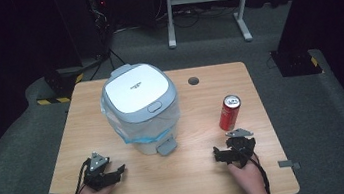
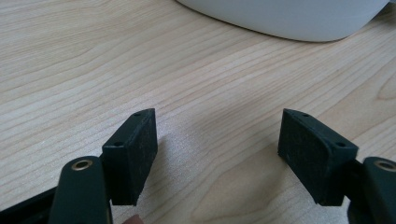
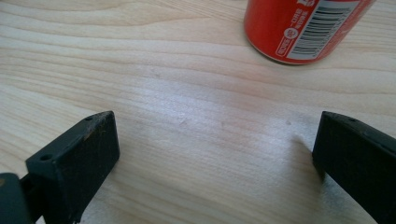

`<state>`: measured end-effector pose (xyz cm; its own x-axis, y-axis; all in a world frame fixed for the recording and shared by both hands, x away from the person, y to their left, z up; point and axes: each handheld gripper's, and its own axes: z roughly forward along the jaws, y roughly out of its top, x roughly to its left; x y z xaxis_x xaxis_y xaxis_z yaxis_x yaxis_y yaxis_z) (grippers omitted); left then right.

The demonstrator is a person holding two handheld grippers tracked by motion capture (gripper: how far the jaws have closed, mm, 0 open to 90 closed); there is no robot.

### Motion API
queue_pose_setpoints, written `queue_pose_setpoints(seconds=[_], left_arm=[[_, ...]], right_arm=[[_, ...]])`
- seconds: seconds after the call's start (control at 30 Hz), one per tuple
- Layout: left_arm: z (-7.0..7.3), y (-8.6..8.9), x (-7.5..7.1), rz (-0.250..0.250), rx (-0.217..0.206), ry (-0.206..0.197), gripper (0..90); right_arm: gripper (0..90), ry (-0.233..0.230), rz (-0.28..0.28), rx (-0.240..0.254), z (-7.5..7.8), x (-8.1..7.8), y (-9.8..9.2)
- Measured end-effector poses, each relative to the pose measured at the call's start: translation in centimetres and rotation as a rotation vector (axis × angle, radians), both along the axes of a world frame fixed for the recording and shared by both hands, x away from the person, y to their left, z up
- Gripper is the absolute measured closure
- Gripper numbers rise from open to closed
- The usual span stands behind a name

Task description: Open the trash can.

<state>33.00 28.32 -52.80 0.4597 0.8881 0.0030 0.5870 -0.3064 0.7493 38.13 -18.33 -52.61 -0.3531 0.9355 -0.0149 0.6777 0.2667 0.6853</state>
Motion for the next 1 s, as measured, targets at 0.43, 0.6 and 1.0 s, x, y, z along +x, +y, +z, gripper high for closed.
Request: queue_pose_setpoints(seconds=[0.43,0.6,1.0], left_arm=[[-0.01,0.0,-0.02,0.006,-0.001,0.002,28.1],[-0.02,0.07,0.1,0.015,0.002,0.009,23.2],[0.32,0.24,0.53,-0.026,0.025,0.059,14.1]], right_arm=[[0.0,0.004,0.025,0.002,-0.02,-0.31,0.58],[0.0,0.004,0.038,-0.001,-0.02,-0.26,0.67],[0.0,0.004,0.047,0.0,-0.01,-0.24,0.68]])
